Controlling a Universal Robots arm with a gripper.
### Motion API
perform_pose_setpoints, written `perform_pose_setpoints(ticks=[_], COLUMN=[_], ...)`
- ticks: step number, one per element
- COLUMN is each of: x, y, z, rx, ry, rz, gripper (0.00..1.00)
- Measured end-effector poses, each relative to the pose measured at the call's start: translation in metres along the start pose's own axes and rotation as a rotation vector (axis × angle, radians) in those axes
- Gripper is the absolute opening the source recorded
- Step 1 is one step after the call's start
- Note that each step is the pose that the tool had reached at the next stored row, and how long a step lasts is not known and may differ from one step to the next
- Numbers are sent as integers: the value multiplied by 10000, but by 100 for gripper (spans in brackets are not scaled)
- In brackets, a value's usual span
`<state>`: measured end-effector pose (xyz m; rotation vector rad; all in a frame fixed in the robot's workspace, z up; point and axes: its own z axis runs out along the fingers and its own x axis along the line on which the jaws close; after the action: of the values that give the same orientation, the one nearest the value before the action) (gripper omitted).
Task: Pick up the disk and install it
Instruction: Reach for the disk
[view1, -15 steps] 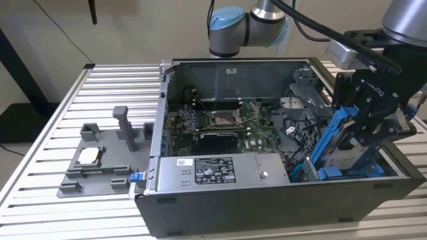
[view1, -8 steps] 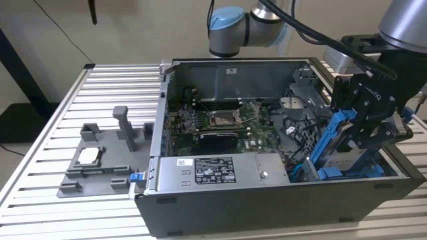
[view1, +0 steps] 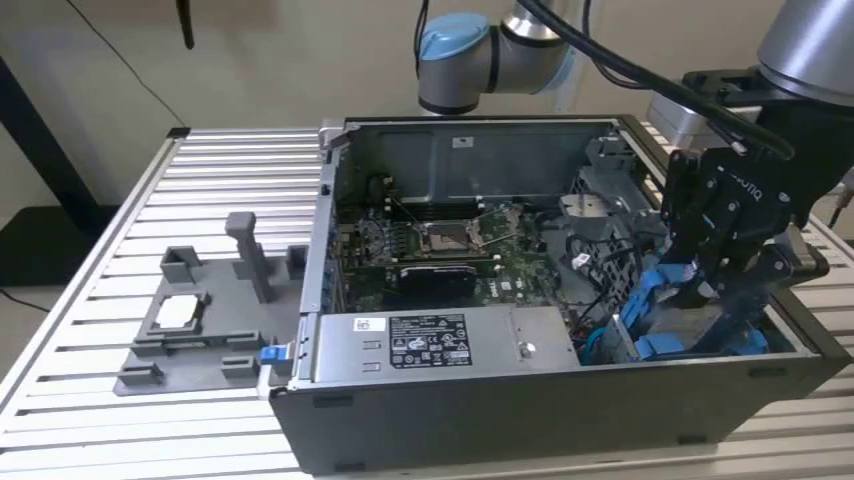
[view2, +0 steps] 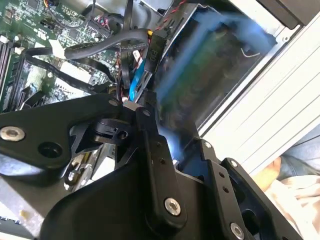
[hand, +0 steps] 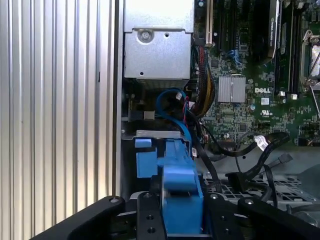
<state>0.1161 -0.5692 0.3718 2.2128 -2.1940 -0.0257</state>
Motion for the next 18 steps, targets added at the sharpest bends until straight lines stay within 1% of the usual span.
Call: perform_pose_setpoints(ticks=[1, 5, 8, 14, 15, 16, 17, 18], x=[0, 0, 0, -9, -11, -12, -13, -13], y=[0, 0, 1, 4, 6, 7, 8, 8], z=[0, 0, -15, -105, -110, -113, -115, -116], rx=[0, 0, 0, 7, 23, 55, 108, 183], ry=[-1, -2, 1, 1, -1, -3, -5, -8], rz=[0, 0, 1, 0, 1, 2, 1, 1], gripper=[41, 41, 41, 41, 41, 41, 41, 41])
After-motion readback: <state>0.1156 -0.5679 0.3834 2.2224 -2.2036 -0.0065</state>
